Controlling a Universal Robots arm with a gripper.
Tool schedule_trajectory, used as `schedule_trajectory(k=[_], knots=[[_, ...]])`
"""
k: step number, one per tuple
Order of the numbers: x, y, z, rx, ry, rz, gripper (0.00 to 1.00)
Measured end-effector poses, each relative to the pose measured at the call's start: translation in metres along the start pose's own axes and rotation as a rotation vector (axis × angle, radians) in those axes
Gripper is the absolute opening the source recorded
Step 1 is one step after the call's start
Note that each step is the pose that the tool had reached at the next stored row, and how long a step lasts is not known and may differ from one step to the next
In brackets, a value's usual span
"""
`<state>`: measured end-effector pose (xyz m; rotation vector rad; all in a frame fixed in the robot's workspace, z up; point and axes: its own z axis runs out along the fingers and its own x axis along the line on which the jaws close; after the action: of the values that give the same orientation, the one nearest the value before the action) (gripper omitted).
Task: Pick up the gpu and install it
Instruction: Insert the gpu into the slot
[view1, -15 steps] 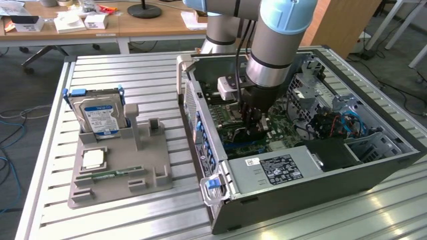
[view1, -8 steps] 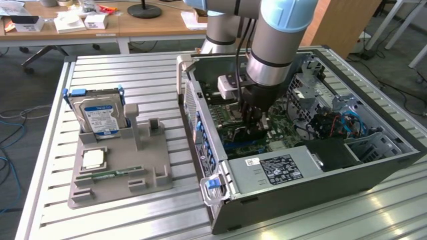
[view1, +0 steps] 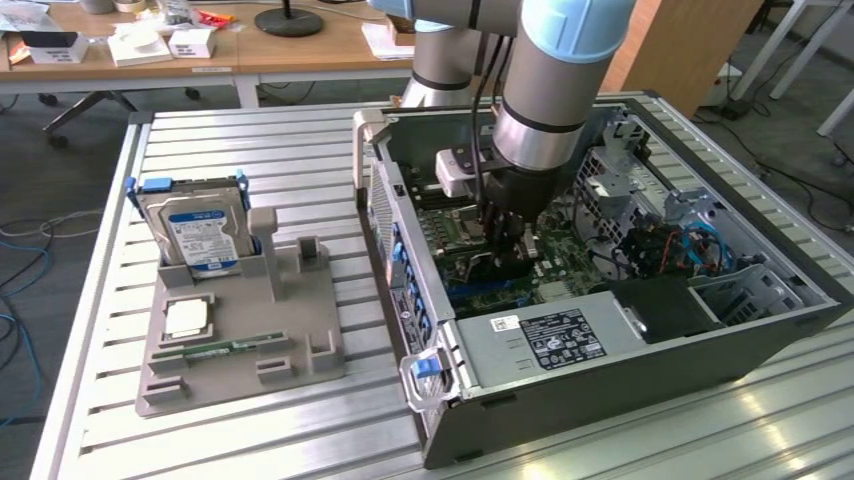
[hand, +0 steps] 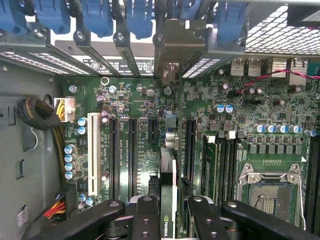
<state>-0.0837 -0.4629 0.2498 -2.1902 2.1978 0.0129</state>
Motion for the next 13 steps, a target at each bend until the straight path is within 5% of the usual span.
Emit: schedule_trajectory(k=[13], knots=[[0.0, 0.0011, 0.0013, 0.0052, 0.0001, 0.001, 0.27]])
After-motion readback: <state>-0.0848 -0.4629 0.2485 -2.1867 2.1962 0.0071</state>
